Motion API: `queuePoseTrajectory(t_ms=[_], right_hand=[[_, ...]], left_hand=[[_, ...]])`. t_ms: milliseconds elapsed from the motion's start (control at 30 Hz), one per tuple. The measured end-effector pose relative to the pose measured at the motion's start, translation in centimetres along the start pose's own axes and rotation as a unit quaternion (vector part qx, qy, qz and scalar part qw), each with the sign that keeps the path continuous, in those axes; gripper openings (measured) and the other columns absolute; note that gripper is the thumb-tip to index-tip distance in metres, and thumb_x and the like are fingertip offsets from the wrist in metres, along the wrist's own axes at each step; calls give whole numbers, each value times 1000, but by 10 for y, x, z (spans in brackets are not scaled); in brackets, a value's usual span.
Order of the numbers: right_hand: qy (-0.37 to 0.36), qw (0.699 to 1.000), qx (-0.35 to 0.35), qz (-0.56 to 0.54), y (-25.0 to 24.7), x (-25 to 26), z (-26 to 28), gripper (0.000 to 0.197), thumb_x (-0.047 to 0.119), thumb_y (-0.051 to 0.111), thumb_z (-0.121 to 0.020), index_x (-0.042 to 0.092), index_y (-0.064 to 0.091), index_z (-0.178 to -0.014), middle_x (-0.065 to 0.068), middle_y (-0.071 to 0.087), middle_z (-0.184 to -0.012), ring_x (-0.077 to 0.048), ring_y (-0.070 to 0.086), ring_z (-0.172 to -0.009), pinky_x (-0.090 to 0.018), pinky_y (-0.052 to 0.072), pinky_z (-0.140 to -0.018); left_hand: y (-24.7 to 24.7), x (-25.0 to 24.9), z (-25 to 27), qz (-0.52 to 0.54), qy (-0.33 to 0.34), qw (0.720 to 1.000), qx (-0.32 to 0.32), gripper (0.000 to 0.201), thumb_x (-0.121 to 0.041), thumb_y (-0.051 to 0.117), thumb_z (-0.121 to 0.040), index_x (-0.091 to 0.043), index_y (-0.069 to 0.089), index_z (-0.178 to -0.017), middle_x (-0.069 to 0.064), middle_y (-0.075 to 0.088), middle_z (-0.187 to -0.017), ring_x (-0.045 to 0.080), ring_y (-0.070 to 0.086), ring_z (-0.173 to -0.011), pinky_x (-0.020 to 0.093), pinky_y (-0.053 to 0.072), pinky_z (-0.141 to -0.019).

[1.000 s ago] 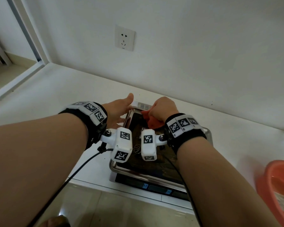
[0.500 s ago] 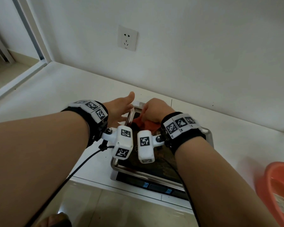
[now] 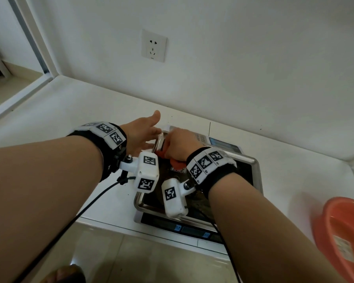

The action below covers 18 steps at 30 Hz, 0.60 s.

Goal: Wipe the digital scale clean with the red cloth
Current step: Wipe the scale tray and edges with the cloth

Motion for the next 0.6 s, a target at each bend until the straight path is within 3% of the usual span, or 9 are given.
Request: queuePoseTrajectory(t_ms=[100, 233, 300, 367, 433, 467, 533, 567, 600], right_hand=[[29, 999, 37, -24, -15, -6, 3, 27, 28, 82, -78, 15, 77, -101, -2, 74, -100, -19, 70, -94, -35, 60, -85], [94, 974, -8, -204, -33, -27, 4, 16, 5, 73, -76, 12, 79, -90, -6, 76, -89, -19, 72, -83, -35, 63, -74], [110, 950, -19, -293, -33, -33, 6, 18, -1, 67, -78, 12, 76, -85, -9, 75, -86, -21, 71, -76, -34, 62, -65], [107, 926, -24, -361, -29, -35, 7, 25, -5, 61, -80, 18, 69, -86, -11, 73, -88, -24, 69, -74, -33, 60, -57], [108, 903, -33, -414, -23, -36, 9, 34, -9, 54, -82, 24, 61, -92, -10, 69, -86, -25, 67, -69, -34, 58, -50], [111, 898, -39, -424, -21, -38, 9, 36, -10, 51, -83, 25, 57, -92, -9, 67, -82, -23, 65, -65, -30, 55, -45], [114, 894, -60, -429, -19, -41, 14, 32, -12, 49, -85, 19, 55, -90, -8, 64, -76, -18, 66, -60, -21, 50, -43], [113, 896, -70, -424, -18, -42, 16, 27, -11, 52, -85, 16, 57, -87, -7, 64, -74, -15, 68, -63, -18, 52, -46], [115, 911, -81, -386, -17, -44, 16, 22, -6, 59, -85, 15, 61, -81, -7, 67, -76, -17, 70, -71, -18, 57, -56]], left_hand=[[-3, 2, 2, 10, -4, 1000, 7, 86, -75, 19, -84, -20, 25, -150, -5, 24, -157, 19, 23, -145, 40, 28, -109], [-7, 3, 4, 20, -2, 1000, -2, 86, -74, 19, -85, -16, 28, -148, 0, 29, -155, 22, 28, -143, 40, 31, -108], [-5, 1, 6, 20, -4, 1000, -4, 85, -73, 19, -86, -15, 33, -146, 1, 35, -152, 25, 34, -138, 39, 39, -97], [-4, 0, 6, 24, -5, 1000, -5, 83, -73, 20, -86, -14, 41, -140, 2, 46, -140, 23, 48, -122, 35, 47, -79], [-3, 0, 5, 30, -2, 1000, -5, 82, -73, 20, -86, -13, 46, -134, 0, 56, -123, 19, 56, -103, 33, 47, -67], [-3, -1, 5, 29, 0, 1000, -4, 81, -73, 20, -86, -13, 46, -133, 0, 57, -117, 18, 56, -98, 32, 47, -65], [-3, 0, 6, 25, 1, 1000, -6, 82, -72, 19, -87, -12, 42, -139, 2, 54, -125, 20, 54, -106, 32, 47, -66], [-3, 0, 7, 23, 0, 1000, -7, 84, -72, 19, -87, -11, 39, -141, 3, 50, -136, 23, 50, -116, 33, 47, -68], [-3, 0, 8, 23, -1, 1000, -8, 85, -72, 20, -87, -10, 37, -142, 4, 44, -143, 26, 46, -125, 33, 47, -69]])
Point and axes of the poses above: each hand's wrist, its own z-axis away from the middle knuckle, its own y-axis out of the palm, x = y × z, the point moved 3 cm from there along -z, towards the middle knuckle
